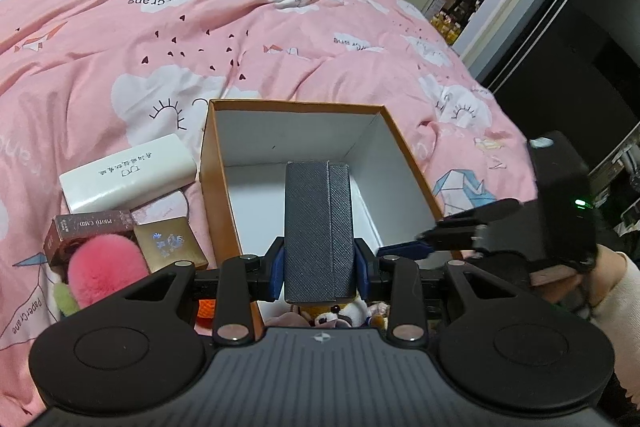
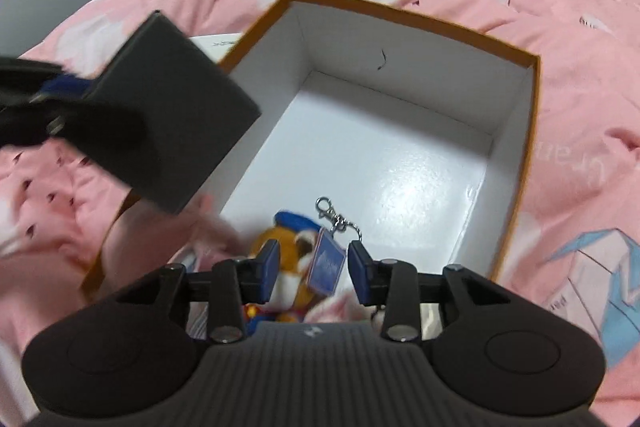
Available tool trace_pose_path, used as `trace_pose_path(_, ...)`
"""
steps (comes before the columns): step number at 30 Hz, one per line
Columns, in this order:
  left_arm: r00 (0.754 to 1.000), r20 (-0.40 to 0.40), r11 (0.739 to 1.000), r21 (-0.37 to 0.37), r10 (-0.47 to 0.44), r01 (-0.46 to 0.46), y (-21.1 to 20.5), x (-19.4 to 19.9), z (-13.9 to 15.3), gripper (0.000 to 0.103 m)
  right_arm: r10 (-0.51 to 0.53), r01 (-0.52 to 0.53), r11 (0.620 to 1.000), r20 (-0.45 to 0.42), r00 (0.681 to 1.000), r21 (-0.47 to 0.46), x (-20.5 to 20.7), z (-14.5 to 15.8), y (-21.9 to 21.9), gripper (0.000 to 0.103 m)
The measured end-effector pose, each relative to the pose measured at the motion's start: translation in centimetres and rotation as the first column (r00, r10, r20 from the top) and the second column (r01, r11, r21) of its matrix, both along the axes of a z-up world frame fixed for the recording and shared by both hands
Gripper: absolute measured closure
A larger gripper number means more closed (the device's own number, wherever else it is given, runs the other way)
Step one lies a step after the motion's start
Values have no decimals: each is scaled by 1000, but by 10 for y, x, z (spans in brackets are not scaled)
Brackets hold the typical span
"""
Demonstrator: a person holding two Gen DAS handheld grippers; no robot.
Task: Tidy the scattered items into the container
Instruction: 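Lower the black case into the box and open the left gripper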
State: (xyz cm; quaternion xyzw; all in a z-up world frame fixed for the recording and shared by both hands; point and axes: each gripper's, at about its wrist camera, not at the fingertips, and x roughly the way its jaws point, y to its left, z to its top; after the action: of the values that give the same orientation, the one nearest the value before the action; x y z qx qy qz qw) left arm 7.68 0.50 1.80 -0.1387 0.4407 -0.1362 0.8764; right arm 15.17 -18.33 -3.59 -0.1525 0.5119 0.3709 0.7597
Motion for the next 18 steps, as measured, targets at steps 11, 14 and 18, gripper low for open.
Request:
trace_pose_path(11,999,-47,999,50,-7,9,-14,24,-11,64,-24,29,999,-105,994,45,2,-30,-1,79)
trace_pose_path(14,997,-80,997,71,0,6,-19,30,-15,64,-40,48,997,-125,991,60,3,-32,-8,79)
trace_pose_path(18,991,-132,989,148,13,7,-30,36,-21,64,-53,64,993,-113,992,101,4,-30,-13,76)
